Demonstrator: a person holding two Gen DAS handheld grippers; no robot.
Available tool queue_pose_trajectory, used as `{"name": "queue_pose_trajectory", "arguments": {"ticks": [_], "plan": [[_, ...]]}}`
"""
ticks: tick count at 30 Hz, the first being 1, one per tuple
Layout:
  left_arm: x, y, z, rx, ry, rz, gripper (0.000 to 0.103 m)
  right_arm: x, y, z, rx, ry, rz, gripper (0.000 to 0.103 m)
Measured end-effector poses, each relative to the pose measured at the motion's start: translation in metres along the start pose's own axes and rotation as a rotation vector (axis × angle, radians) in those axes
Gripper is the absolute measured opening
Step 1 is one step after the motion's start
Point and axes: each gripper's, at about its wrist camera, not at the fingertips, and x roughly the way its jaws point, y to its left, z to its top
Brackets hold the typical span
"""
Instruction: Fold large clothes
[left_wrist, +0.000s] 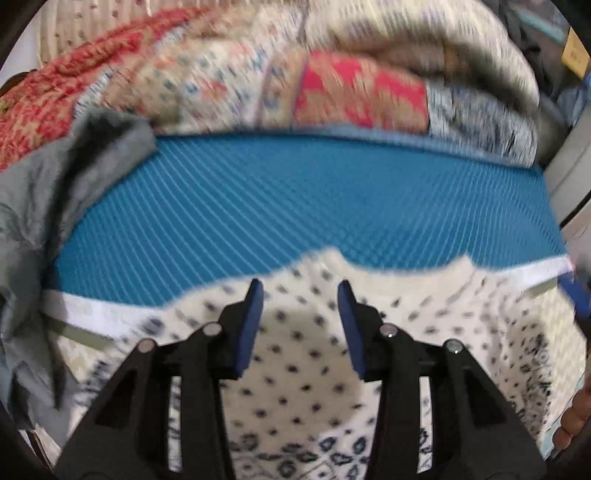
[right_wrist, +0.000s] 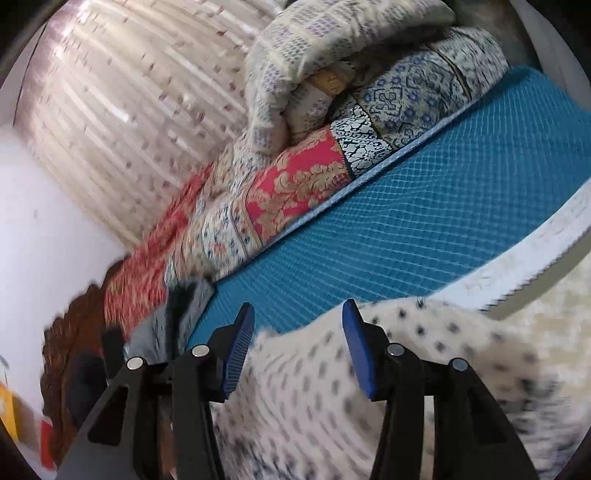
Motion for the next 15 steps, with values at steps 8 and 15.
{"name": "queue_pose_trajectory", "arguments": {"ticks": [8, 15], "plan": [[-0.077, 0.078, -0.126, 0.158, -0.023, -0.069, 0.048, -0.141, -0.09, -0.132, -0.094, 0.106, -0.407, 0.06], [-0.103, 0.126, -0.241, 0.103, 0.149, -0.031, 0.05, -0.174, -0.106, -0.235, 0.078, 0.172, -0.325, 0.06]]}}
